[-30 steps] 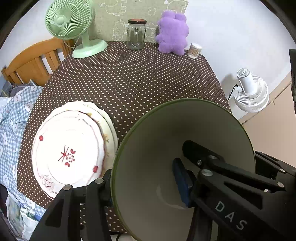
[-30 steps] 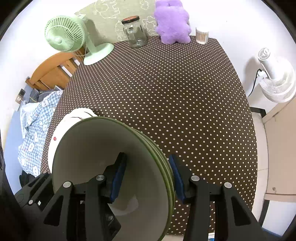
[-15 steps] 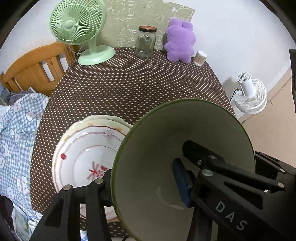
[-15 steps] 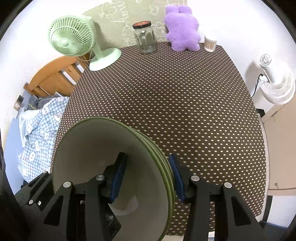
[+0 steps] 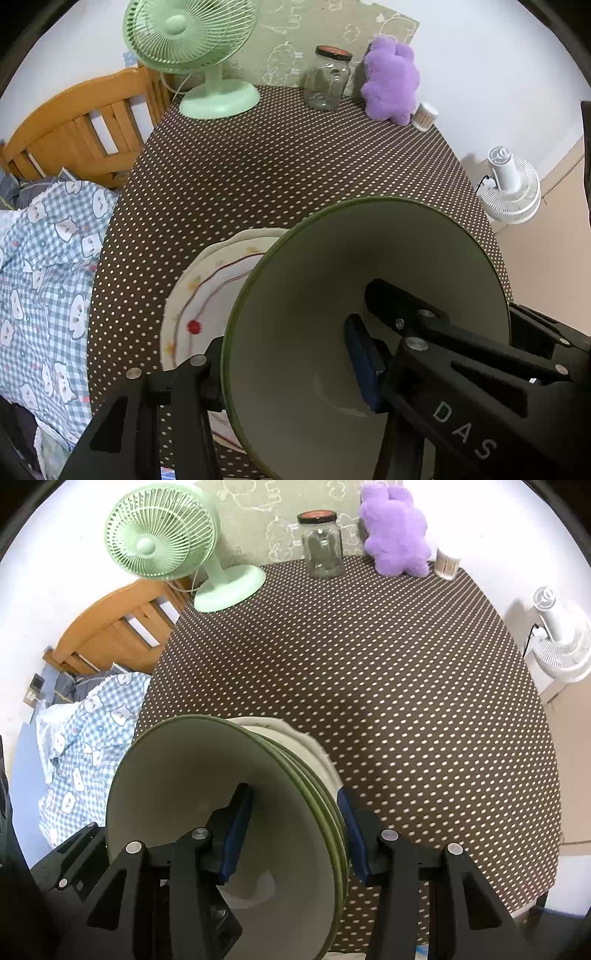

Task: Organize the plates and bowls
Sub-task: 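Lift the nested bowls and carry them over the flowered plate stack, then lower the nested bowls onto the plates and open the right gripper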

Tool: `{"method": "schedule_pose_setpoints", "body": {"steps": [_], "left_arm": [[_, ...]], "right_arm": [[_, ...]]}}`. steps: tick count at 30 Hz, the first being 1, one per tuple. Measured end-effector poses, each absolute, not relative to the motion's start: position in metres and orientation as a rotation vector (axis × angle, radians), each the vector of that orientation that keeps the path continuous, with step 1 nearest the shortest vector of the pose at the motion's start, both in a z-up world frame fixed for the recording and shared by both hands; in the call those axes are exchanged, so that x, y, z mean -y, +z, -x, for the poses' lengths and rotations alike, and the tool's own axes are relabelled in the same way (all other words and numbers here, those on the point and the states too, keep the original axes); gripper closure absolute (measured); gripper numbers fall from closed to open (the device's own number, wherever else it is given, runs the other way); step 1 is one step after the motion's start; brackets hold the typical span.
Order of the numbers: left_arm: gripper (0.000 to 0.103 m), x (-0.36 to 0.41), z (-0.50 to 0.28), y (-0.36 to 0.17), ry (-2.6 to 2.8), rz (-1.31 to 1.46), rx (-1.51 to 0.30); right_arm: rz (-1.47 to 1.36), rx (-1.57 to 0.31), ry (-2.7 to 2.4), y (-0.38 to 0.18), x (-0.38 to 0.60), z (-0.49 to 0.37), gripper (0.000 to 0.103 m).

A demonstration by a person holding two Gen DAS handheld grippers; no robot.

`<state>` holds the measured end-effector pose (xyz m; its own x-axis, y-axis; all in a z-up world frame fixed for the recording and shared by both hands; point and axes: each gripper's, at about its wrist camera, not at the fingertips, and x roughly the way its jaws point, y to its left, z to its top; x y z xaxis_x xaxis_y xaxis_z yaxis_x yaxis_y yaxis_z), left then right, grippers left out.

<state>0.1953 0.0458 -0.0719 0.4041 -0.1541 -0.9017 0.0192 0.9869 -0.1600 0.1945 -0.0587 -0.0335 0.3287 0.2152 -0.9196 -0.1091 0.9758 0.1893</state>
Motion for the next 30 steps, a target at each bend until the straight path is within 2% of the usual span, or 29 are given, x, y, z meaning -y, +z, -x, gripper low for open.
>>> {"method": "schedule_pose_setpoints", "body": {"steps": [17,30], "left_arm": [[0.051,-0.077,-0.195,-0.101,-0.130,0.153,-1.250],[0.051,-0.083,-0.203,-0.105,-0.129,0.129,-1.240]], "right_arm": [[-0.109,-1.318,0.168,-0.068,0.022,-0.200,0.052],[-0.071,-1.325,0.163,-0.078,0.011,-0.210,0.050]]}}
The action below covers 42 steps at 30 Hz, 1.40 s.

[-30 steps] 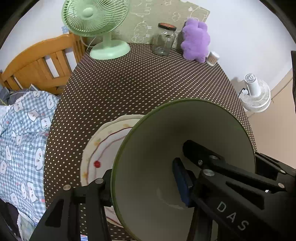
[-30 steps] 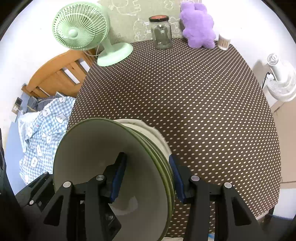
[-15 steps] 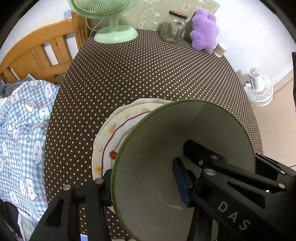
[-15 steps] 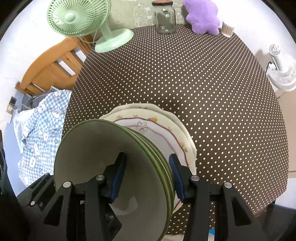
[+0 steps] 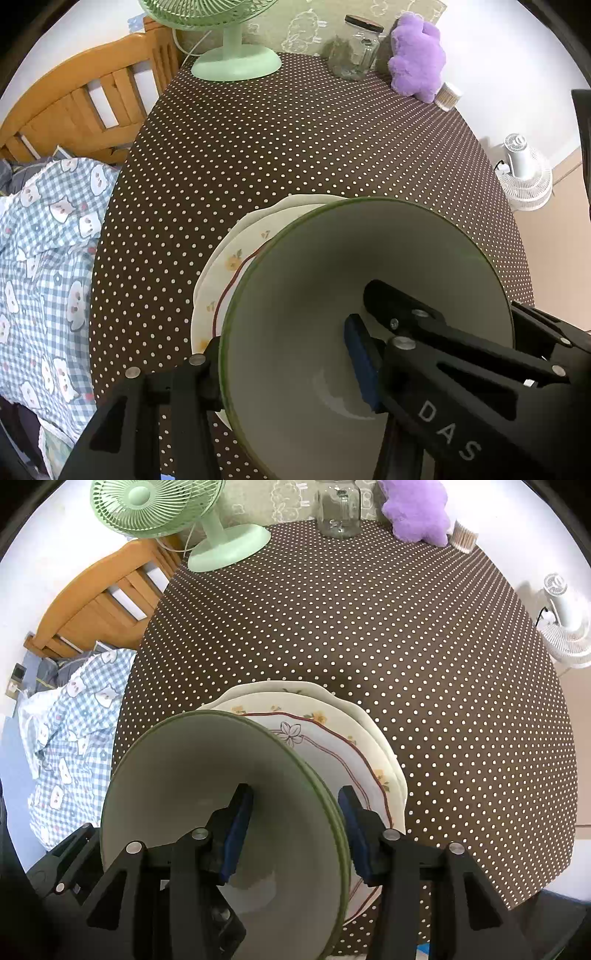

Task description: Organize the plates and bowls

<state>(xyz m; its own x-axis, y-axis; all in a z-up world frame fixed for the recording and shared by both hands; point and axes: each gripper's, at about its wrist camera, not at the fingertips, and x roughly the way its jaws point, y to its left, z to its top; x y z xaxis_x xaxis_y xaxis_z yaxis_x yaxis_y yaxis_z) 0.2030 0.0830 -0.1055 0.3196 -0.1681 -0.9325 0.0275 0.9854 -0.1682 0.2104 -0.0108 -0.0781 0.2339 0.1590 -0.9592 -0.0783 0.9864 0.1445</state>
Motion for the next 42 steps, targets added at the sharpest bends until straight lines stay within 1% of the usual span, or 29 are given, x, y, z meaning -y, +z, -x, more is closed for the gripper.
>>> {"method": "schedule_pose_setpoints", "body": {"steps": [2,5,7,8,9,12,13,14,20,32,38,41,42], "left_arm": [[0.050,-0.083,-0.203,-0.106,-0.136,0.129,-1.242],[0.044,-0.086,-0.203,-0.107,-0.142,0.131,-1.248],[0.040,-0.087,-0.202,-0.106,-0.143,0.133,-1.244],[0.036,-0.087,-0.201,-0.105,-0.143,0.131,-1.240],[0.034,-0.087,-0.200,-0.104,-0.142,0.127,-1.235],[0.028,-0.087,-0.197,-0.098,-0.150,0.103,-1.204],[0.026,-0.086,-0.197,-0.096,-0.148,0.095,-1.194],[0.023,-0.087,-0.195,-0.093,-0.143,0.085,-1.178],[0.017,-0.090,-0.183,-0.075,-0.113,0.059,-1.097],[0.015,-0.069,-0.141,-0.026,-0.024,0.047,-0.867],[0.013,-0.048,-0.113,-0.015,0.013,0.039,-0.776],[0.012,-0.039,-0.098,-0.015,0.026,0.033,-0.737],[0.012,-0.037,-0.093,-0.016,0.030,0.034,-0.729]], "right_arm": [[-0.083,-1.325,0.161,-0.079,0.013,-0.210,0.050],[-0.085,-1.320,0.145,-0.078,0.015,-0.209,0.049],[-0.069,-1.311,0.130,-0.076,0.014,-0.208,0.045],[-0.067,-1.302,0.125,-0.074,0.013,-0.207,0.043],[-0.071,-1.291,0.130,-0.072,0.013,-0.205,0.035],[-0.067,-1.243,0.127,-0.064,0.014,-0.199,0.030],[-0.066,-1.224,0.124,-0.060,0.014,-0.197,0.026],[-0.064,-1.207,0.121,-0.057,0.015,-0.196,0.025],[-0.068,-1.118,0.118,-0.037,0.022,-0.184,0.024],[-0.071,-0.918,0.143,0.013,0.066,-0.150,0.025],[-0.072,-0.842,0.138,0.029,0.105,-0.121,0.024],[-0.063,-0.809,0.134,0.032,0.121,-0.106,0.021],[-0.056,-0.787,0.131,0.033,0.128,-0.098,0.018]]}}
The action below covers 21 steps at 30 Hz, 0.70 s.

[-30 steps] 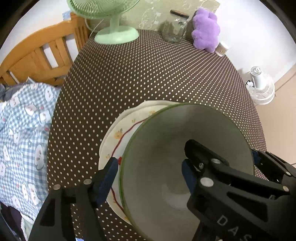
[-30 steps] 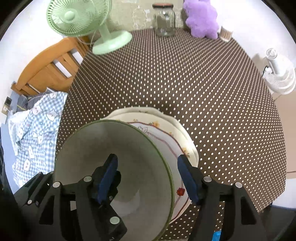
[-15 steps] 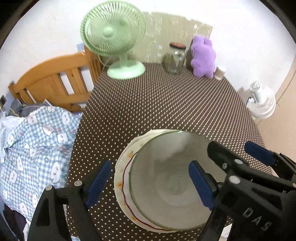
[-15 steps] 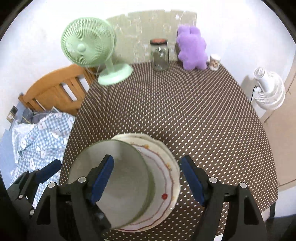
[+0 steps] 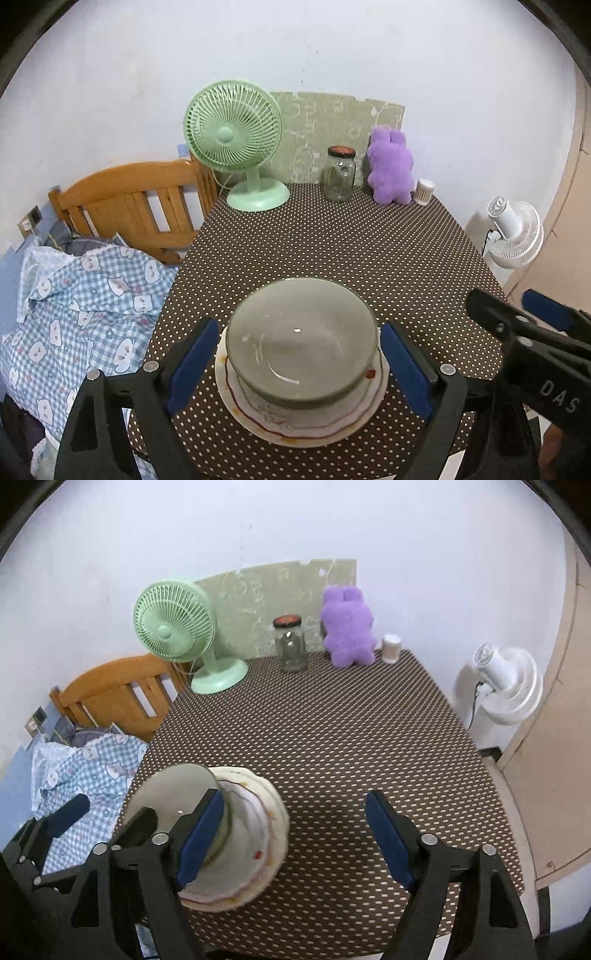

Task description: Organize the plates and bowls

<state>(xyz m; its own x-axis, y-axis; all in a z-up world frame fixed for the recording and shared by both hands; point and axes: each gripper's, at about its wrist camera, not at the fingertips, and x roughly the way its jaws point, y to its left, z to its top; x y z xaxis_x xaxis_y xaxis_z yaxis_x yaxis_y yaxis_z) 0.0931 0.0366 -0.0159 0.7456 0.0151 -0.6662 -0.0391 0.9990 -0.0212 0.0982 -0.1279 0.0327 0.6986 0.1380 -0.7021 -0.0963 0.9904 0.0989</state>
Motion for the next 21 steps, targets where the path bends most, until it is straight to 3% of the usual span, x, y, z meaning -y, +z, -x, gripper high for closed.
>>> {"method": "schedule_pose_setpoints", "body": {"steps": [9,21], "left_arm": [[0.006,-0.020,-0.041,-0.029,0.053,0.054,-0.659],[0.002,-0.003,0.000,-0.059,0.034,0.019,-0.607]], "right_arm": [[-0.011,-0.677,0.086,0.023,0.168,-0.040,0.010],[-0.042,-0.637,0.069,-0.019,0.196,0.010,0.009]]}}
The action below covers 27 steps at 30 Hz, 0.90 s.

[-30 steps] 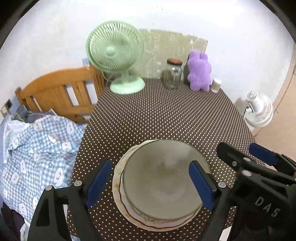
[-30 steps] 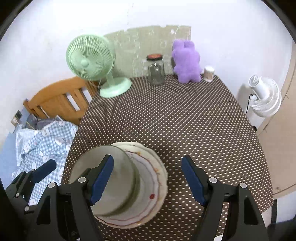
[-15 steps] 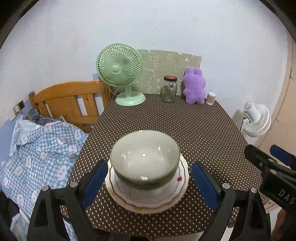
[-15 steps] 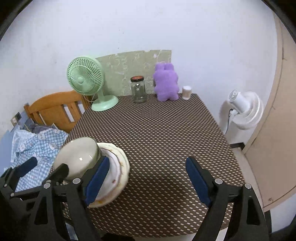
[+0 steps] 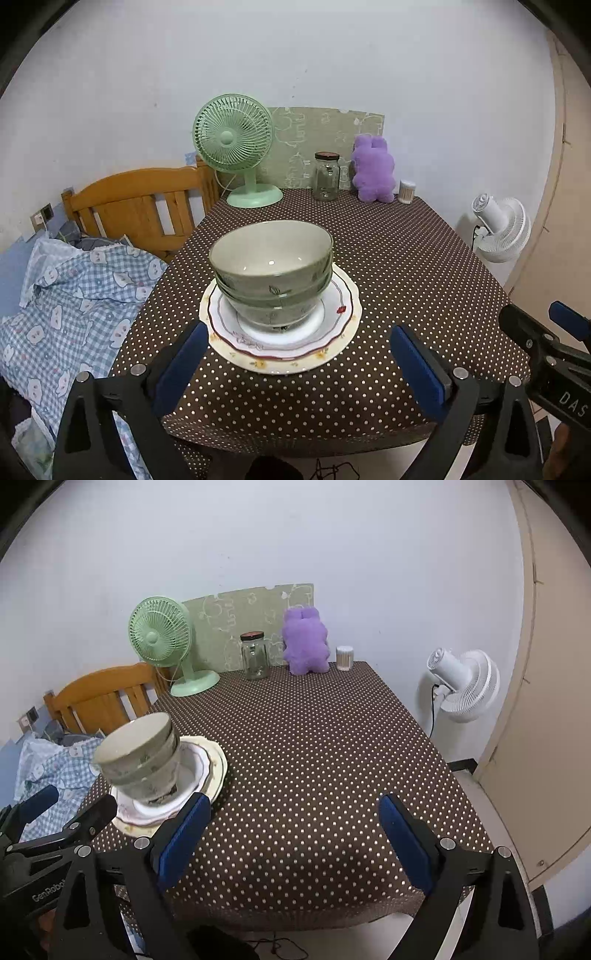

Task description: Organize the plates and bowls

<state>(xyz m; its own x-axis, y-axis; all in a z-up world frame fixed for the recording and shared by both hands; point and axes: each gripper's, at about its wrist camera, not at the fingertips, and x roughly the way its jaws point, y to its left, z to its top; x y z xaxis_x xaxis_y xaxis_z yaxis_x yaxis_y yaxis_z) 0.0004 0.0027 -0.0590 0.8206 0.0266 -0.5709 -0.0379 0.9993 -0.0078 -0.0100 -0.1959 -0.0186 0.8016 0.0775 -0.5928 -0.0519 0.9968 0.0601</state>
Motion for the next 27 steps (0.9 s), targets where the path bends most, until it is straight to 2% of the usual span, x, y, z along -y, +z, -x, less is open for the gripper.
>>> {"method": "schedule_pose_setpoints", "body": {"steps": [27], "left_arm": [[0.001,0.010,0.001,-0.058,0.022,0.017,-0.595]], "right_arm": [[-0.034,-0.617,0.072,-0.020,0.204,0.013,0.008]]}}
